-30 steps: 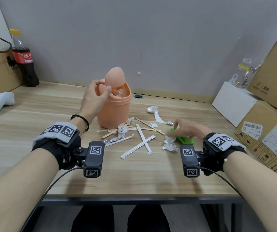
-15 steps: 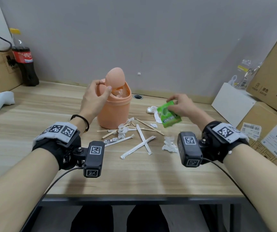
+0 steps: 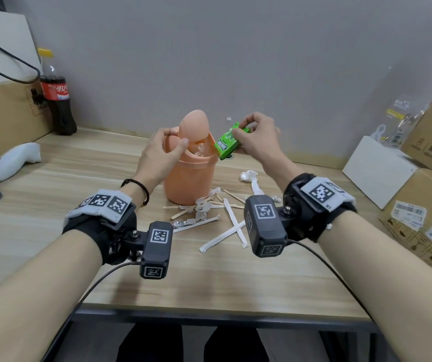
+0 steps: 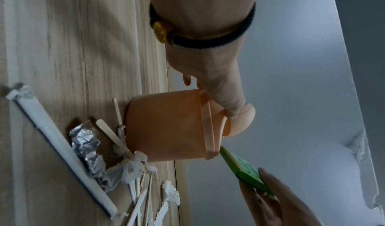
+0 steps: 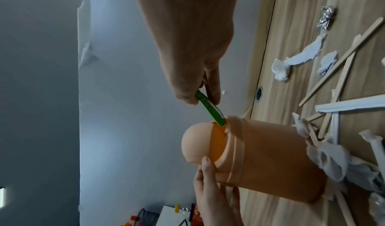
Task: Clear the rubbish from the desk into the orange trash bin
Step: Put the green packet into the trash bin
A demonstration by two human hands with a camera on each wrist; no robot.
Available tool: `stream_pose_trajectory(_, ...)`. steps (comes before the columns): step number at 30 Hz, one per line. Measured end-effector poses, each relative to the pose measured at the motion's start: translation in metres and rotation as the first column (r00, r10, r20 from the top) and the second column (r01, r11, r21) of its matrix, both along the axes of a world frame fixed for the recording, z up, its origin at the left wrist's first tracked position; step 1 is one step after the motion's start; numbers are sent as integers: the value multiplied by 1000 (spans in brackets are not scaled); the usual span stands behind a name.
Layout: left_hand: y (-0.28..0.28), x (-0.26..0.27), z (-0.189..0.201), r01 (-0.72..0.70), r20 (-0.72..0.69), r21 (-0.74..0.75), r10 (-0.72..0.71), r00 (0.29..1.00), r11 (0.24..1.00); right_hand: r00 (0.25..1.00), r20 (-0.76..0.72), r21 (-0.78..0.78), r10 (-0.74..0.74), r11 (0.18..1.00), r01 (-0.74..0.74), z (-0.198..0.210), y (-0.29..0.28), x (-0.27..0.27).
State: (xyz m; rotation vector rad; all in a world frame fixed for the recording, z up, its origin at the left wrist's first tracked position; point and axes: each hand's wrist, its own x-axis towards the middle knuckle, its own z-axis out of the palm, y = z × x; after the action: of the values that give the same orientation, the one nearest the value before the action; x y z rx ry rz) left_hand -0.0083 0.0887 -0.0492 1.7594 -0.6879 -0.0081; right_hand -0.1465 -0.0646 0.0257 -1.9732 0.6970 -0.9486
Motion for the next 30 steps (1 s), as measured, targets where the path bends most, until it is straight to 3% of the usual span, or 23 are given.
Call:
stream_pose_trajectory(8,0,4,-2,23,9,12,-23,1000,1000,994,-106,-154,23,987,-39,-4,18,14)
stream_pose_trajectory(14,1,4,-2,27,4,0,-27,1000,1000,950,-289,-266,116,944,-196,-7,17,11)
stream_pose_trajectory(25,2,3,-1,18,20,11,-18,1000,1000,936,-291,-329,198,898,-292,-11,19,13)
stream_pose_trajectory(30,1,3,-2,22,20,8,-22,1000,1000,890,-396,-345,223,863,-370,-17,16,9)
